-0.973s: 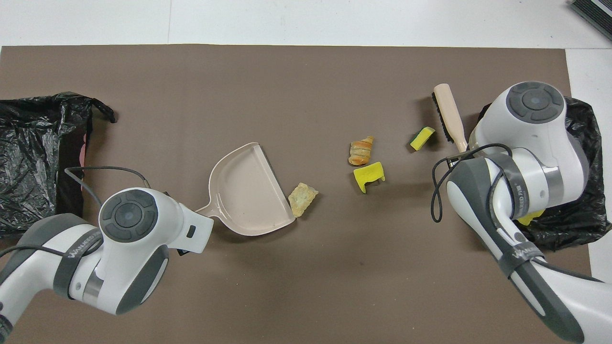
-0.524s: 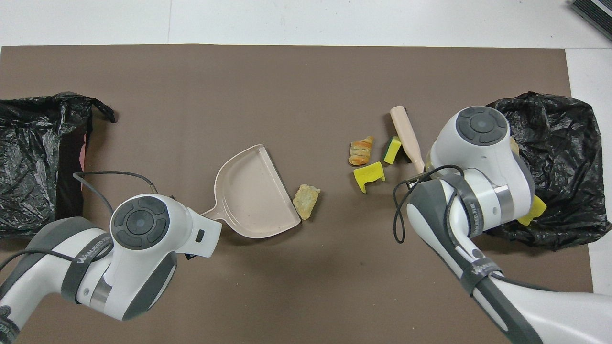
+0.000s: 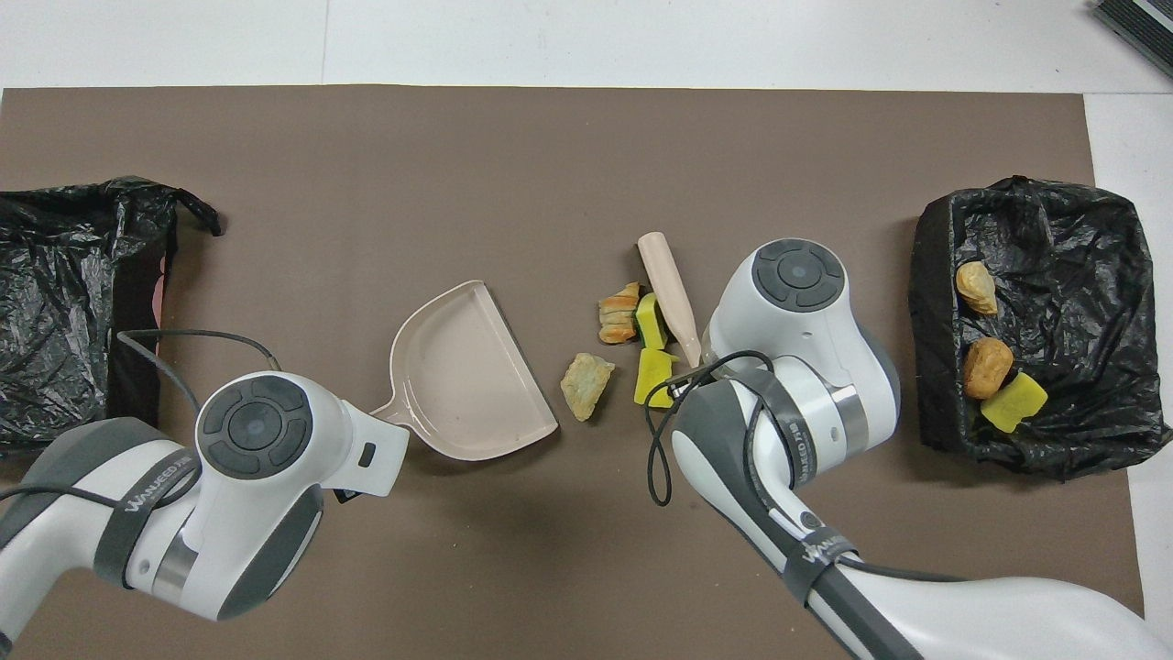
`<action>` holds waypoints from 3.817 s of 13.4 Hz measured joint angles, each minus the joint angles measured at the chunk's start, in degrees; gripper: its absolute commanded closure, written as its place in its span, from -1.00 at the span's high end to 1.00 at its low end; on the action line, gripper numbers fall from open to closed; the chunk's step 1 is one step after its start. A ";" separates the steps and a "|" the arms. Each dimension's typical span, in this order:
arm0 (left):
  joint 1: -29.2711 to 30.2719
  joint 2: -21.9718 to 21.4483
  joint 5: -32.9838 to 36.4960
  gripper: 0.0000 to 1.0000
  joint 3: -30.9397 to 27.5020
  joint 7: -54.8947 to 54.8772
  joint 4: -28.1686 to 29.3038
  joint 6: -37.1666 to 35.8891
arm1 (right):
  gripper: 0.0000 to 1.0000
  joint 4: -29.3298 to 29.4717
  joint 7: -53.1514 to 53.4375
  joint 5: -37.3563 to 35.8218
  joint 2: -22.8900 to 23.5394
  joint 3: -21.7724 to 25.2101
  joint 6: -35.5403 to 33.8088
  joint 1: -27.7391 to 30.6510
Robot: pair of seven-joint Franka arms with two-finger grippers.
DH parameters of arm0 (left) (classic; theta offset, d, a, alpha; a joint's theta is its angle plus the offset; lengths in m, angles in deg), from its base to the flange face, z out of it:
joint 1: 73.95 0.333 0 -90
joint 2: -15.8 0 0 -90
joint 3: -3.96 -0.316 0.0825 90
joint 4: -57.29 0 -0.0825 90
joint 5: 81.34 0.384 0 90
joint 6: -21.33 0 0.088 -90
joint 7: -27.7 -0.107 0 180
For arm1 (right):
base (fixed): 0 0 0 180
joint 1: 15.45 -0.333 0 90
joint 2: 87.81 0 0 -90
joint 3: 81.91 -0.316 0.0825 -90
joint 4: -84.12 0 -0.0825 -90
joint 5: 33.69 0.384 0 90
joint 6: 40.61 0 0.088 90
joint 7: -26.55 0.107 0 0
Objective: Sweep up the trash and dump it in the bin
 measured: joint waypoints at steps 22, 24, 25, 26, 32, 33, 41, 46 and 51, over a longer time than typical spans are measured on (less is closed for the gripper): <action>-1.00 0.00 0.37 -1.00 0.60 2.27 0.67 1.40 | -1.00 2.80 8.05 5.51 -6.84 -0.03 -4.76 -14.15; -1.02 0.00 0.37 -1.00 0.66 2.29 0.67 1.46 | -1.00 2.77 8.05 5.49 -7.64 -0.01 -5.67 -14.20; -1.19 0.00 0.37 -1.00 0.71 2.30 0.67 1.47 | -1.00 2.55 8.06 5.43 -7.65 0.11 -6.80 -13.95; -1.71 0.00 0.37 -1.00 0.71 2.37 0.67 1.51 | -1.00 1.96 8.06 5.38 -7.67 0.20 -7.96 -12.78; -3.98 0.00 0.37 -1.00 0.79 3.45 0.67 1.74 | -1.00 -7.19 9.60 -0.14 -10.55 0.90 -9.16 -3.90; -4.00 0.00 0.37 -1.00 0.79 3.47 0.67 1.75 | -1.00 -8.03 11.36 -2.23 -11.05 0.92 -9.15 -3.36; -3.99 0.01 0.31 -1.00 0.73 3.49 0.67 1.80 | -1.00 -16.26 12.74 -0.98 -14.13 0.11 -4.53 1.39; -3.97 0.48 -2.77 -1.00 0.57 3.53 0.86 1.69 | -1.00 -16.54 12.74 9.69 -11.91 -0.14 2.52 -3.68; -3.70 0.55 -6.54 -1.00 0.28 3.62 1.10 1.08 | -1.00 -10.84 12.69 16.36 -7.44 -0.61 5.33 -8.64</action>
